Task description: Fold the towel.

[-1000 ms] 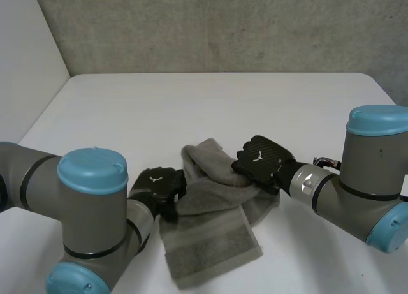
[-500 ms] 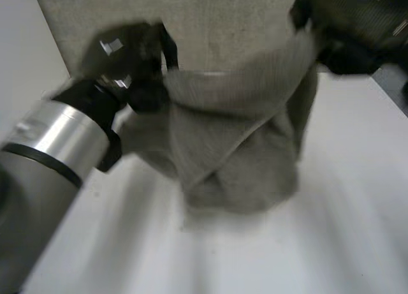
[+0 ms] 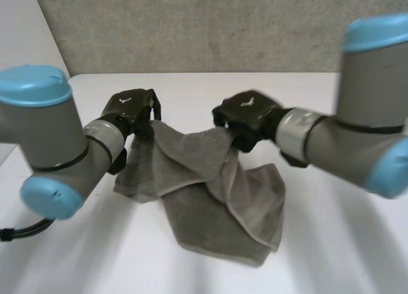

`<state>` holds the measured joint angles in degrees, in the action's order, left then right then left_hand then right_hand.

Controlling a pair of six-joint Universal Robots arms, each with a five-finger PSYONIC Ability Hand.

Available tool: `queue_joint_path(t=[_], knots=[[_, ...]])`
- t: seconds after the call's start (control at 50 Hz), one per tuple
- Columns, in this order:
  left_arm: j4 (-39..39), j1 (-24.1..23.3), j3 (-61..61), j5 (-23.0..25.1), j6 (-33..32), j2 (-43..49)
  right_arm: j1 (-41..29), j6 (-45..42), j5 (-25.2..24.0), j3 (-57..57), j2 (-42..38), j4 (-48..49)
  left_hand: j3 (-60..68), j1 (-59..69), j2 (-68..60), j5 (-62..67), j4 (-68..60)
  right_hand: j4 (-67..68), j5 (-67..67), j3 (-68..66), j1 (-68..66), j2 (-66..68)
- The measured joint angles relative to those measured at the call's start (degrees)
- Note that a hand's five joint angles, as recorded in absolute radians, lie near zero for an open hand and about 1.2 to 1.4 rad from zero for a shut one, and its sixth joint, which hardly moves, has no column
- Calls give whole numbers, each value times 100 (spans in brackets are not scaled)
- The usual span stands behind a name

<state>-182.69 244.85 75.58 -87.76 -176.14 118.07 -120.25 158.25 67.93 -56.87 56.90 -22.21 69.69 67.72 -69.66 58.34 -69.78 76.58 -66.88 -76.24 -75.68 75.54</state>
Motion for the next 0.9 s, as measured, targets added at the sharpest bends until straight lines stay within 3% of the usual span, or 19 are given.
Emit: queue_joint_path(t=[0.04,0.12,0.16,0.2,0.24,0.36,0.5,0.64,0.72,0.9], knots=[[-39,133,-419,-8,0,419,-114,-34,148,324,-482,90,0,19,0,0,0,-102,119,157,149,-146],[-115,300,-1006,-18,6,895,-243,22,502,789,-1069,406,-691,-495,689,-523,679,-3424,3592,3394,3388,-3474],[-144,362,-1218,-25,10,1042,-271,77,769,910,-1199,564,-1873,-1641,1877,-1716,1893,-4951,5187,5018,4999,-5092],[-163,408,-1374,-42,15,1124,-279,150,1189,933,-1200,729,-3874,-3673,3934,-3724,3923,-6031,6247,6042,5942,-6012],[-156,427,-1401,-63,17,1099,-270,188,1462,836,-1076,805,-5299,-5112,5329,-5122,5324,-6179,6335,6218,6135,-6164],[-50,434,-705,-224,10,374,-174,241,1959,-372,99,1030,-5954,-5706,5956,-5629,5962,-6185,6334,6225,6217,-6164],[-209,408,889,-280,-6,-992,27,263,1691,-2225,1496,1323,-5980,-5741,5978,-5652,5984,-6184,6321,6218,6189,-6159],[-576,339,2189,-257,-31,-1814,21,590,1315,-3579,2017,1637,-5544,-5362,5542,-5412,5558,-5521,5474,5475,5432,-5416],[-835,297,2512,-247,-106,-1797,-65,737,1175,-4041,2035,1877,-5061,-4874,5059,-4937,5074,-5351,5297,5345,5317,-5325],[-1517,135,2458,-243,-763,-670,-354,826,1045,-4746,1669,2887,-4729,-4544,4727,-4587,4754,-5271,5242,5296,5240,-5325]])
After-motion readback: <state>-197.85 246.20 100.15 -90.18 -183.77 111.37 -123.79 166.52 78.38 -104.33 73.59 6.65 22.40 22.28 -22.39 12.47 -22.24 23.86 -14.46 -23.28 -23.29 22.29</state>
